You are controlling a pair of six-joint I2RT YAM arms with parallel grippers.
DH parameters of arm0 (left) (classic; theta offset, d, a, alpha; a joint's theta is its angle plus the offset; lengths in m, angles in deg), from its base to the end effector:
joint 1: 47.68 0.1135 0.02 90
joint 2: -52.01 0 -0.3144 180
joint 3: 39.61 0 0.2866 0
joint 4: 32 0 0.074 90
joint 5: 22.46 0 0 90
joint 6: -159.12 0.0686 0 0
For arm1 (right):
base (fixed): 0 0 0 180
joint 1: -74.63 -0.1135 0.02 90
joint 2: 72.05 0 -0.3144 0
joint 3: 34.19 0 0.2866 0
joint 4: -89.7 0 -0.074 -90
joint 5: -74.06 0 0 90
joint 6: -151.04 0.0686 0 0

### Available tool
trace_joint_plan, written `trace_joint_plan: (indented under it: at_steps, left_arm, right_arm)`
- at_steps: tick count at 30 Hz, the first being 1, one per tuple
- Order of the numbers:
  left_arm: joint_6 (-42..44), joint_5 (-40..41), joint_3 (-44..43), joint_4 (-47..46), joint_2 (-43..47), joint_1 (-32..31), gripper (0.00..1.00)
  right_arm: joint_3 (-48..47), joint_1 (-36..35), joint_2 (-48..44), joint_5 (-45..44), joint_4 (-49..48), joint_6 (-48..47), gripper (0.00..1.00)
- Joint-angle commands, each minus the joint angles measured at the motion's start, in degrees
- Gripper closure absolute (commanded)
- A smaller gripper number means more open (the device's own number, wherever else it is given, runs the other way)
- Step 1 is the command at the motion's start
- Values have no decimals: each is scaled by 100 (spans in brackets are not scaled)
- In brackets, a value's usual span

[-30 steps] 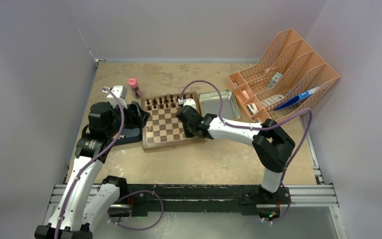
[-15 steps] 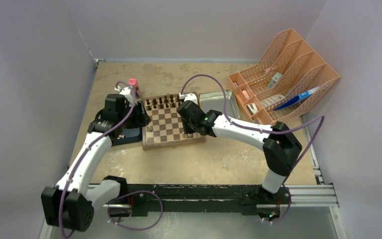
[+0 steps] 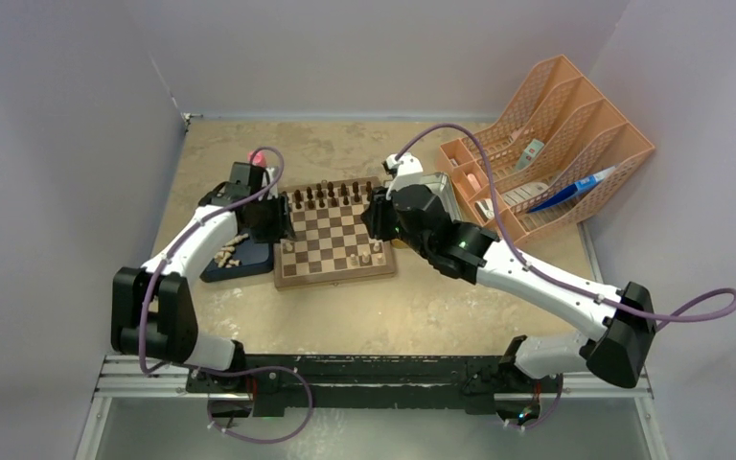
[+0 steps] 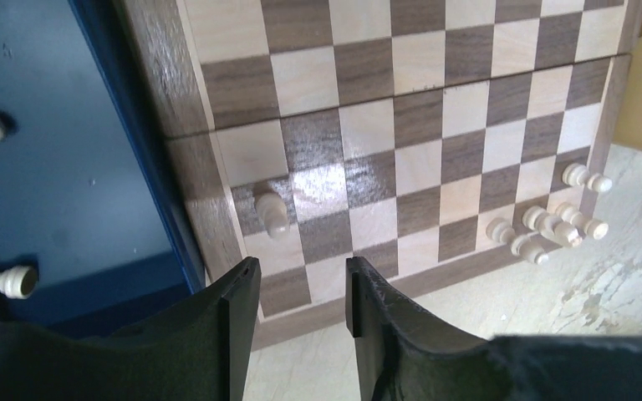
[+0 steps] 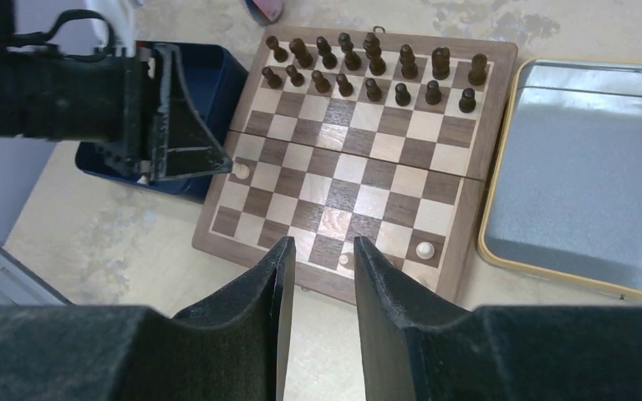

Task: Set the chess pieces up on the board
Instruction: Place the chess piece on the chessboard, then move the chess piece to the chessboard.

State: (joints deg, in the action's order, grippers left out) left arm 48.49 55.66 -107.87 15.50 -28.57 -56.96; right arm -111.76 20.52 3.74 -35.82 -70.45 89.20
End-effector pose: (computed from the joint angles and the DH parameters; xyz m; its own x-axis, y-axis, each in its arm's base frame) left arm 0.3130 -0.0655 0.2405 -0.8900 -0.2039 -0.4078 -0.0573 0.9373 -0.3437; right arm 0.2305 0.2788 0.3842 -0.4304 0.1622 -0.8879 -0.4188 0.8355 0.3557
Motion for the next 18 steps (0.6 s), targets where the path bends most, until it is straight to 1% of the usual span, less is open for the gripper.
trace_joint_plan:
  at_steps: [1,8,13,18]
  left_arm:
    - [180,16,-484,70,-392,6,61]
    - [283,286,-676,151,-834,6,62]
    - [359,94,-750,161,-1119,1,68]
    - [413,338,-889,263,-1255,-4,70]
  right_arm:
    - [150,-39,-196,112,-412,-184,66]
    - [358,-34,-441,176,-501,-284,67]
    - [522,-38,-721,262,-608,-331,67]
    - [590,-37,-773,314,-677,-349,68]
